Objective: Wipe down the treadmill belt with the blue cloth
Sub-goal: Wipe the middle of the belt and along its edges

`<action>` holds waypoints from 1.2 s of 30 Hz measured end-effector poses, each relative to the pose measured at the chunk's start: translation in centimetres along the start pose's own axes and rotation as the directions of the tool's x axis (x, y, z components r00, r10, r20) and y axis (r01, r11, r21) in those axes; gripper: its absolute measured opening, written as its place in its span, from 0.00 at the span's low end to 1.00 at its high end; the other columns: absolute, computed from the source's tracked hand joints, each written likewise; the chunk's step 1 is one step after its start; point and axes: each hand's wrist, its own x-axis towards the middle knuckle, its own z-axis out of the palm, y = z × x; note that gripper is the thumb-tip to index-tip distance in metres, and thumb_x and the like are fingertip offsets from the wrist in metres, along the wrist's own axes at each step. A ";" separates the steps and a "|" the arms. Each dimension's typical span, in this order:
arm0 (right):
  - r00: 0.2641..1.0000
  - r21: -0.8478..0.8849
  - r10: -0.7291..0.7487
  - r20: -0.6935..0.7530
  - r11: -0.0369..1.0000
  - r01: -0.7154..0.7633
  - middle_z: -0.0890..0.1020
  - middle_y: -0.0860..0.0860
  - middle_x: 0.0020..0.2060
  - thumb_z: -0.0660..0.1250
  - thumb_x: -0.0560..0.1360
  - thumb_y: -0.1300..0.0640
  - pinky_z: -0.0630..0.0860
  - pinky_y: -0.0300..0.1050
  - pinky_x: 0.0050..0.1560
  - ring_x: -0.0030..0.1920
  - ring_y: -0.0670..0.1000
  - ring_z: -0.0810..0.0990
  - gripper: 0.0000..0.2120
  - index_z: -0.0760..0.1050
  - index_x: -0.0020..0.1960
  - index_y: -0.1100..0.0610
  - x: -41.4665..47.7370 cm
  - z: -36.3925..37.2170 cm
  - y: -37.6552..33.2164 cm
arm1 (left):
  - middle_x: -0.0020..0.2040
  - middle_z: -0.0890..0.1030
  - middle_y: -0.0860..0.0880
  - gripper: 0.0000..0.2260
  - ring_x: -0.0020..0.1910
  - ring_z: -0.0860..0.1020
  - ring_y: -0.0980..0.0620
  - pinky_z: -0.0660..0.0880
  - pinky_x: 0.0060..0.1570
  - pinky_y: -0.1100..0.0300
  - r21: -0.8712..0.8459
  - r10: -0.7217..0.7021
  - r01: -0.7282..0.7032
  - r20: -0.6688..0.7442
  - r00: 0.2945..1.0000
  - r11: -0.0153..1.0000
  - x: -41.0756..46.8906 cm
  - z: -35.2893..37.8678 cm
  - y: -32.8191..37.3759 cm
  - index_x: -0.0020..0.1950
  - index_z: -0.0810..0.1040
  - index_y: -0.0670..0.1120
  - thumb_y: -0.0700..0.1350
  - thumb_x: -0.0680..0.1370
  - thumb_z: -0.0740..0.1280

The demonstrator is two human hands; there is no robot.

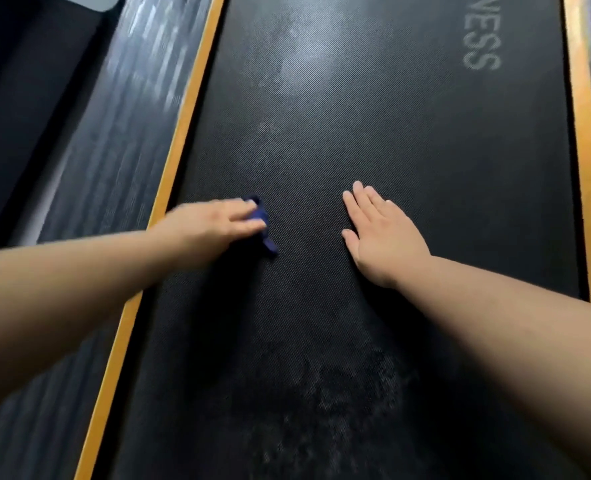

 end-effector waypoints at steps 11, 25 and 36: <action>0.989 0.049 0.130 -0.064 0.991 -0.127 0.50 0.54 0.77 0.53 0.79 0.54 0.49 0.54 0.75 0.77 0.54 0.47 0.29 0.49 0.77 0.57 -0.3 -0.7 -3.3 | 0.46 0.80 0.40 0.19 0.37 0.81 0.41 0.78 0.32 0.55 -0.070 -0.168 0.179 0.140 0.976 0.981 -7.2 -1.4 4.4 0.59 0.72 0.44 0.43 0.69 0.58; 0.921 0.233 -0.389 -0.028 0.893 0.384 0.65 0.52 0.73 0.65 0.73 0.40 0.65 0.52 0.69 0.70 0.57 0.65 0.32 0.64 0.73 0.51 -1.3 2.0 -18.5 | 0.71 0.68 0.39 0.33 0.68 0.69 0.40 0.59 0.70 0.56 -0.103 -0.577 0.633 0.321 0.751 0.767 -15.3 -3.6 2.6 0.70 0.70 0.42 0.53 0.66 0.54; 0.929 0.076 -0.214 -0.301 0.966 0.247 0.78 0.53 0.52 0.70 0.67 0.57 0.70 0.52 0.45 0.51 0.60 0.74 0.14 0.73 0.52 0.55 5.2 -0.8 -19.1 | 0.79 0.50 0.48 0.31 0.77 0.50 0.49 0.60 0.71 0.53 -0.096 -0.624 0.696 0.369 0.689 0.712 -15.3 -3.9 2.5 0.78 0.54 0.47 0.50 0.77 0.59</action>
